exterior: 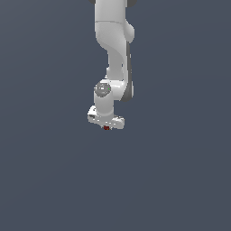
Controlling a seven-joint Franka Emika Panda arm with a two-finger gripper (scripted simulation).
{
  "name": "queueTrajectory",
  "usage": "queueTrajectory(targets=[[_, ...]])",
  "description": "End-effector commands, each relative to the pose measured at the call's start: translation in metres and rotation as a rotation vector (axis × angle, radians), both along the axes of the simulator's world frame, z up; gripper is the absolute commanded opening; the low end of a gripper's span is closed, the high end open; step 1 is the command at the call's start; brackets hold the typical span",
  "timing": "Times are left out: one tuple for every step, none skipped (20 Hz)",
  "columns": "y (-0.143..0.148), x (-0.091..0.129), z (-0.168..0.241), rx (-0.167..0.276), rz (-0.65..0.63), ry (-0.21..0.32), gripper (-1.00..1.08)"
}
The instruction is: Pick up the object and move it to a goal position.
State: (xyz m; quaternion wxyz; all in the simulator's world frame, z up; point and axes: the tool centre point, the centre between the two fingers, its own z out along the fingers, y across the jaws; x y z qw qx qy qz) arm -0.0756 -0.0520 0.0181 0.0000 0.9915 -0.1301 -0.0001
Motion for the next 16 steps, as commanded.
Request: queueTrajectory(targets=[[0.003, 0.001, 0.004, 0.000, 0.001, -0.001, -1.00], [0.005, 0.002, 0.006, 0.000, 0.001, -0.001, -1.00], [0.008, 0.003, 0.009, 0.000, 0.001, -0.001, -1.00], [0.011, 0.005, 0.013, 0.000, 0.001, -0.001, -1.00], [0.014, 0.006, 0.017, 0.000, 0.001, -0.001, -1.00], [0.018, 0.008, 0.022, 0.000, 0.001, -0.001, -1.00], [0.022, 0.009, 0.027, 0.000, 0.001, -0.001, -1.00], [0.027, 0.011, 0.033, 0.000, 0.001, -0.001, -1.00], [0.032, 0.014, 0.039, 0.000, 0.001, -0.001, -1.00], [0.037, 0.016, 0.046, 0.000, 0.001, -0.001, -1.00], [0.043, 0.018, 0.053, -0.001, 0.000, -0.001, -1.00], [0.049, 0.021, 0.061, -0.001, 0.000, -0.001, -1.00], [0.055, 0.024, 0.069, -0.001, 0.000, -0.001, -1.00], [0.062, 0.027, 0.077, -0.001, 0.000, -0.001, -1.00], [0.068, 0.030, 0.085, -0.001, 0.000, -0.001, -1.00], [0.075, 0.033, 0.094, -0.001, 0.000, -0.001, -1.00]])
